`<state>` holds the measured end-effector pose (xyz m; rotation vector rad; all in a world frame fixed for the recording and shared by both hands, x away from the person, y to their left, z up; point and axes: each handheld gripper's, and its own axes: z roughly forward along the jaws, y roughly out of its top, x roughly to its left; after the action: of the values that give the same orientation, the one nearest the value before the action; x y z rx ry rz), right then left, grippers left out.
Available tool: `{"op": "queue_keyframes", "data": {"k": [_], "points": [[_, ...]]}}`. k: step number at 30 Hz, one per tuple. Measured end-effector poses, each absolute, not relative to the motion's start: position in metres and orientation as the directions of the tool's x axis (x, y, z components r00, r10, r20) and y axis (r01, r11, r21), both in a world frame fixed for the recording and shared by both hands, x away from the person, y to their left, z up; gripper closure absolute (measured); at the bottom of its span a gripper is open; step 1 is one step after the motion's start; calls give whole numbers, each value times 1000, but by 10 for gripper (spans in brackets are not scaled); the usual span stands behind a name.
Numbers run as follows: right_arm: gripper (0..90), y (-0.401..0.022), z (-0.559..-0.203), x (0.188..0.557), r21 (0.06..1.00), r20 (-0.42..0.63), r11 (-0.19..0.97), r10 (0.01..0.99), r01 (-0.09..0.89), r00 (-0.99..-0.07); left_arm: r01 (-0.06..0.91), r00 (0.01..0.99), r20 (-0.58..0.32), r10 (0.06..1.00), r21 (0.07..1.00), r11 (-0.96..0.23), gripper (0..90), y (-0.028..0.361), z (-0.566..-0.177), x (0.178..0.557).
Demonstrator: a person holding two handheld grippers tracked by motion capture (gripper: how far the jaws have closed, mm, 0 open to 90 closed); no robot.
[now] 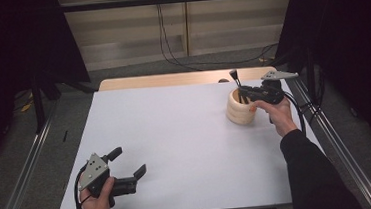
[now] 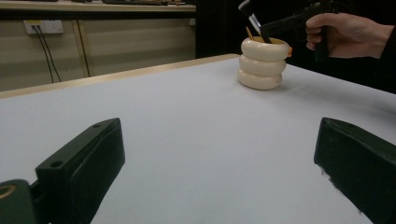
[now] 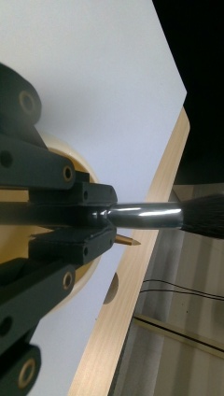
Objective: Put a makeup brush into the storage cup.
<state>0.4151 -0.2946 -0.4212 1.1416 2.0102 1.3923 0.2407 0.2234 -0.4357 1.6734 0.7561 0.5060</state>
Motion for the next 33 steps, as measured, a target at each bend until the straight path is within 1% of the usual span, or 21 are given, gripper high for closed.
{"op": "queue_keyframes", "data": {"k": [6, 10, 13, 16, 20, 23, 24, 26, 31, 32, 33], "points": [[758, -294, -419, 414, 915, 102, 144, 821, 377, -562, 214, 696, -68, 715, 970, -116, 19, 223, -436, 240], [718, -294, -418, 413, 921, 97, 139, 823, 363, -560, 213, 696, -69, 715, 970, -115, 19, 223, -436, 240], [661, -295, -415, 411, 928, 100, 128, 817, 349, -568, 213, 696, -69, 715, 970, -114, 19, 223, -436, 240], [585, -294, -412, 408, 934, 92, 129, 815, 334, -571, 211, 696, -67, 715, 971, -114, 19, 223, -435, 240], [412, -293, -409, 404, 939, 82, 126, 822, 319, -563, 212, 695, -70, 716, 971, -112, 19, 223, -435, 241], [299, -294, -407, 400, 946, 84, 108, 829, 307, -552, 213, 694, -72, 716, 971, -110, 19, 223, -435, 241], [277, -295, -407, 399, 946, 86, 105, 833, 308, -547, 212, 699, -69, 712, 971, -114, 19, 223, -436, 241], [191, -295, -407, 397, 946, 84, 104, 835, 306, -544, 210, 701, -65, 710, 970, -119, 19, 223, -436, 241], [52, -294, -406, 391, 949, 103, 80, 834, 304, -542, 211, 699, -72, 711, 971, -109, 19, 222, -435, 241], [26, -295, -406, 390, 951, 101, 85, 826, 299, -555, 210, 700, -69, 711, 971, -111, 19, 222, -435, 241], [16, -295, -405, 388, 950, 99, 88, 825, 299, -556, 210, 701, -69, 710, 971, -112, 19, 222, -436, 241]]}}
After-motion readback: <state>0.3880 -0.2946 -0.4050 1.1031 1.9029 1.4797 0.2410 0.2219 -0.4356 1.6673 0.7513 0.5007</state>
